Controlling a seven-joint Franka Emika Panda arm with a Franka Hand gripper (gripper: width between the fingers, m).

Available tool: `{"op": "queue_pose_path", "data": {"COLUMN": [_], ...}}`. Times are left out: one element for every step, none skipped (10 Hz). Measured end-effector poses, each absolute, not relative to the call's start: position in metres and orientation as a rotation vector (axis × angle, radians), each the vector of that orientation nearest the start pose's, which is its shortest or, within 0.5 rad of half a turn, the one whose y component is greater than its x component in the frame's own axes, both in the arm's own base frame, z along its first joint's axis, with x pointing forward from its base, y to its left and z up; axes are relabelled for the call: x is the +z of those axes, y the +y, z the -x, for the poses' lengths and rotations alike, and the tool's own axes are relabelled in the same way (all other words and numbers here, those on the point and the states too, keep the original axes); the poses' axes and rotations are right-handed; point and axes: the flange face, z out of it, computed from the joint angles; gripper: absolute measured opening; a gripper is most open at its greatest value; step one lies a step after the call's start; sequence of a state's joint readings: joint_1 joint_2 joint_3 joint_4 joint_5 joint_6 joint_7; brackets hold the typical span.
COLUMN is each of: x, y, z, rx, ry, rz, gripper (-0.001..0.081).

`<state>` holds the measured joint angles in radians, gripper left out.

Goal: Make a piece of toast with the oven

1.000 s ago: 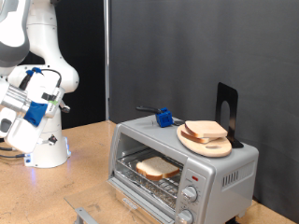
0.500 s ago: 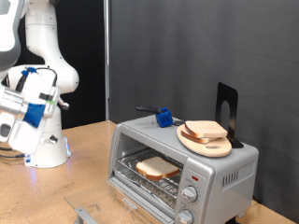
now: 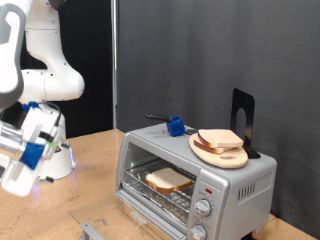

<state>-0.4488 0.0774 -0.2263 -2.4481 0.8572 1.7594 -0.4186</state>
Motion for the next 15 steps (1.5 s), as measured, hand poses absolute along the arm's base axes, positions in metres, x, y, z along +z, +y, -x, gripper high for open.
{"op": "queue_pose_path", "data": {"x": [0.238, 0.223, 0.207, 0.193, 0.18, 0.167, 0.157, 0.149, 0.143, 0.14, 0.141, 0.142, 0.146, 0.152, 0.16], "y": [-0.205, -0.204, -0.203, -0.202, -0.2, -0.197, -0.193, -0.187, -0.178, -0.166, -0.153, -0.14, -0.13, -0.132, -0.134], "z": [-0.363, -0.365, -0.367, -0.369, -0.372, -0.375, -0.379, -0.382, -0.385, -0.388, -0.39, -0.392, -0.393, -0.392, -0.39], "rx": [0.278, 0.283, 0.282, 0.279, 0.278, 0.284, 0.295, 0.308, 0.325, 0.34, 0.352, 0.365, 0.373, 0.362, 0.349], "ry": [0.822, 0.829, 0.838, 0.845, 0.855, 0.857, 0.854, 0.837, 0.802, 0.756, 0.702, 0.652, 0.618, 0.6, 0.572], "rz": [2.012, 2.035, 2.054, 2.068, 2.076, 2.079, 2.076, 2.071, 2.065, 2.057, 2.045, 2.029, 2.017, 2.006, 1.981], "gripper": [0.0808, 0.0808, 0.0808, 0.0808, 0.0808, 0.0808, 0.0808, 0.0808, 0.0808, 0.0808, 0.0808, 0.0808, 0.0808, 0.0808, 0.0808]}}
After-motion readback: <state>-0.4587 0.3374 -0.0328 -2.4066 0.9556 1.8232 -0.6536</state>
